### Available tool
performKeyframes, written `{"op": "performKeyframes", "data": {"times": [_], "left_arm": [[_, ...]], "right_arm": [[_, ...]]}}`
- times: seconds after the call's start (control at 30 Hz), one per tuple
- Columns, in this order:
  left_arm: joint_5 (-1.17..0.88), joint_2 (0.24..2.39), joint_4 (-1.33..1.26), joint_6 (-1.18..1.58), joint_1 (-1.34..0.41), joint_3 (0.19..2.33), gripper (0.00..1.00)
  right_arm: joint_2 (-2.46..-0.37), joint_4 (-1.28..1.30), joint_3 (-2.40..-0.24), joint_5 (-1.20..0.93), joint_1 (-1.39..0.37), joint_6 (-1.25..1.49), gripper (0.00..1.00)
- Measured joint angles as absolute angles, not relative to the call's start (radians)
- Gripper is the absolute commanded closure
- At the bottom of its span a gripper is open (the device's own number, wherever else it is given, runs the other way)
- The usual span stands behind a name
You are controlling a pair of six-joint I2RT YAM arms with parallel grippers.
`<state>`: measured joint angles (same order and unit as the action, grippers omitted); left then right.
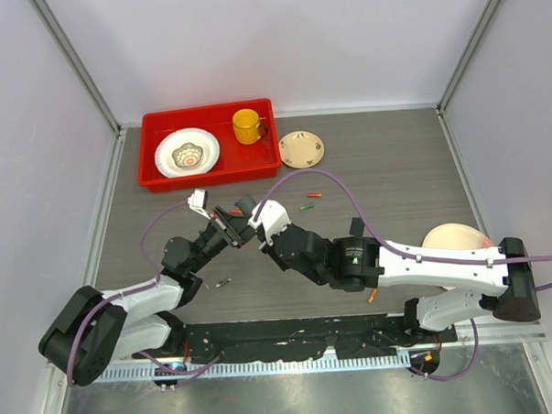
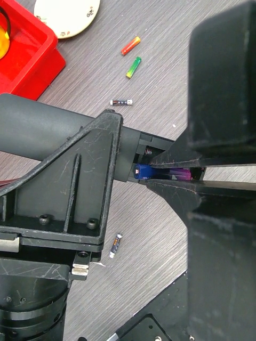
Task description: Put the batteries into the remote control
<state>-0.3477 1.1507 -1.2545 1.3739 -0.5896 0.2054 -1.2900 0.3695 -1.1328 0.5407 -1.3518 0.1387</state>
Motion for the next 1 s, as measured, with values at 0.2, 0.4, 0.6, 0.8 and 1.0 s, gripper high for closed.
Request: {"op": "performKeyframes", "data": {"times": [0.2,0.4,0.6,0.8,1.0], "left_arm": [[-0.346,1.151,-1.251,1.371,-0.59,0.205,1.0],[-0.335,1.15,-1.253,1.372,-0.59,0.205,1.0],[-0.331,1.149,-1.264,1.373,-0.591,0.205,1.0],[-0.329,1.149,-1.267,1.373,-0.591,0.205,1.0],[-0.318,1.149,-1.275,1.376,-0.591,0.205,1.0]], "right_arm": [[-1.296,0.383,-1.142,0.541,-1.351,0.162,0.79],[-1.296,0.387,-1.142,0.537,-1.351,0.188,0.74],[-1.296,0.389,-1.142,0.538,-1.351,0.214,0.74],[-1.295,0.386,-1.141,0.545,-1.351,0.23,0.74],[-1.283,0.382,-1.138,0.559,-1.351,0.247,0.69]]}}
